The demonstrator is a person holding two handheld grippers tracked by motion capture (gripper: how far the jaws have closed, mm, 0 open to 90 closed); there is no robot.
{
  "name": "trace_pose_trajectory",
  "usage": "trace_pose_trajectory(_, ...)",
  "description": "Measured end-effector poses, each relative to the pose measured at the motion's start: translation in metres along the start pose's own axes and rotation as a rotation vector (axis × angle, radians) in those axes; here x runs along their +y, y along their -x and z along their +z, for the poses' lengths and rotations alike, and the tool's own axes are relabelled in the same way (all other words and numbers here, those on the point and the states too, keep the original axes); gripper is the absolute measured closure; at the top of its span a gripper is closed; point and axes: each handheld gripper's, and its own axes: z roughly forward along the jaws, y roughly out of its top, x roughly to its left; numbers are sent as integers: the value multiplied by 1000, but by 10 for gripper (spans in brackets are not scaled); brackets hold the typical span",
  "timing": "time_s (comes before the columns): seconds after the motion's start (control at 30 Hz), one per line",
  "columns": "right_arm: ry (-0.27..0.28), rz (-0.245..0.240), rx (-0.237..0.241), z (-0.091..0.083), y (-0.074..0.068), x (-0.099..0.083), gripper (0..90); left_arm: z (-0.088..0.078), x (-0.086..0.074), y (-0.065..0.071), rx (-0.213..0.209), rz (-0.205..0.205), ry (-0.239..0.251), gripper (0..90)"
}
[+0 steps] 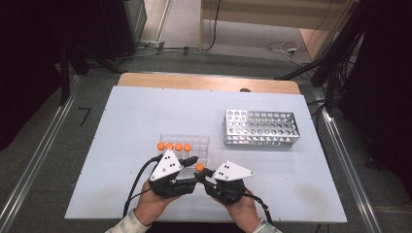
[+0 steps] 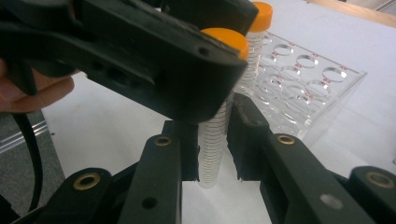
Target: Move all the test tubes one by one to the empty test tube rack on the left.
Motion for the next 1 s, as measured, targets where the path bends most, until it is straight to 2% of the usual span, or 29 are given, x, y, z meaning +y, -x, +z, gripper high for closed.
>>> trace_pose_trajectory(0.07, 1, 3, 1, 0, 0, 0, 721, 0, -1, 0, 3, 3, -1, 535)
trace_pose_trajectory(0.2, 2, 6, 5, 0, 0, 0, 721, 0, -1, -1, 2, -5, -1, 669)
trace_pose_trajectory(0.67, 5, 2, 12, -1, 2, 1, 705, 1, 0, 1, 4, 20, -13, 703)
trace_pose_trajectory(0.8, -5, 21, 29, -4, 6, 2, 467, -3, 5, -1, -5, 15, 6, 703)
trace_pose_trajectory(0.93, -9, 47, 29, -10, 13, 1, 315, -7, 10, -5, -10, -6, 25, 703)
trace_pose_trajectory(1.0, -2, 64, 26, -13, 18, 0, 285, -7, 12, -6, -9, -8, 30, 703)
